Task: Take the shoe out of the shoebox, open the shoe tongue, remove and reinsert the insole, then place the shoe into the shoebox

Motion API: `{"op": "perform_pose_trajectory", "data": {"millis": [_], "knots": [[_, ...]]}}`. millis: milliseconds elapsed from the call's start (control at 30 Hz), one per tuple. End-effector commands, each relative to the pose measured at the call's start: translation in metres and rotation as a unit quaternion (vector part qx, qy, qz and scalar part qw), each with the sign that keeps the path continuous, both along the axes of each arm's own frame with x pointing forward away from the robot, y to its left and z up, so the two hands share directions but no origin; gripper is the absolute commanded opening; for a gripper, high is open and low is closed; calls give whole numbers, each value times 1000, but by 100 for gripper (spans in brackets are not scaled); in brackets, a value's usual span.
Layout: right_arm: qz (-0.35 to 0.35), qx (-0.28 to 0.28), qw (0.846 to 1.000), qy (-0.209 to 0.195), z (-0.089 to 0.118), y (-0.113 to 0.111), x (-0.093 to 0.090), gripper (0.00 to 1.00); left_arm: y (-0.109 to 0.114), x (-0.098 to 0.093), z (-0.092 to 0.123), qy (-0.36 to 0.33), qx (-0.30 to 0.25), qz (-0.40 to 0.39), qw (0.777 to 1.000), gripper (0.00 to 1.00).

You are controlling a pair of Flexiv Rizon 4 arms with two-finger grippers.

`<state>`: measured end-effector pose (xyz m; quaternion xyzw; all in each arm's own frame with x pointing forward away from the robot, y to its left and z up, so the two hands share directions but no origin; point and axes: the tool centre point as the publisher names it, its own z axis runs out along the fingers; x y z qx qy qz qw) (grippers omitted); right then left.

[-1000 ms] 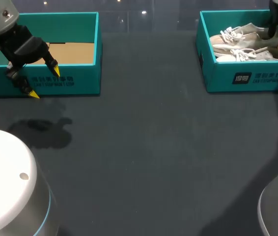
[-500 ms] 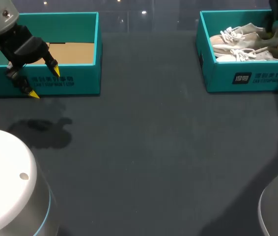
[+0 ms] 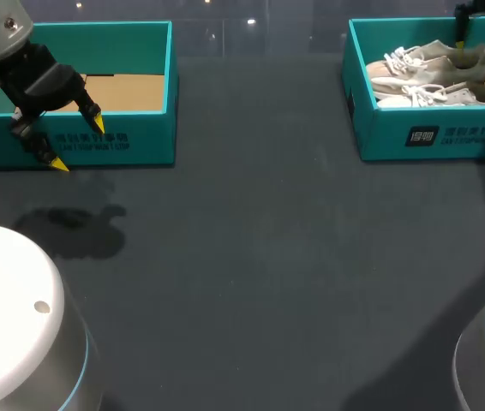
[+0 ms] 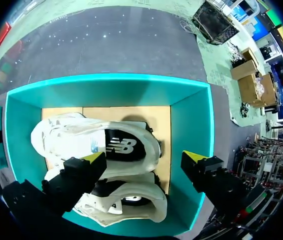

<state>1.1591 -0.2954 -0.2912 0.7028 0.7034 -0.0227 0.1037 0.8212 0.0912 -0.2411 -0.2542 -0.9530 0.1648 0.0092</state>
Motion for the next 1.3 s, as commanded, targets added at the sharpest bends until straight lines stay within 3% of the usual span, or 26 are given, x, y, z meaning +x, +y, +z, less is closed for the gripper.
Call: {"op": "perform_pose_trajectory", "data": {"millis": [33, 300, 500, 700, 833, 900, 933, 1300], "knots": [[1, 1, 1000, -5, 31, 10, -18, 100, 0, 0, 0, 0, 1, -1, 1000, 100], [10, 7, 1000, -11, 68, 30, -39, 100, 0, 0, 0, 0, 1, -1, 1000, 100], [9, 13, 1000, -6, 84, 43, -61, 100, 10, 17, 43, 5, 17, 146, 989, 100], [9, 17, 1000, 4, 89, 60, -78, 100, 25, 32, 56, 48, 64, 329, 941, 100], [3, 19, 1000, 12, 92, 70, -91, 100, 35, 42, 57, 61, 93, 439, 891, 100], [-7, 20, 1000, 21, 93, 74, -95, 100, 41, 48, 57, 43, 95, 490, 865, 100], [-7, 20, 1000, 21, 93, 74, -95, 100, 46, 52, 57, -14, 111, 538, 835, 100], [-7, 20, 1000, 21, 93, 74, -95, 100, 46, 52, 57, -14, 111, 538, 835, 100]]}}
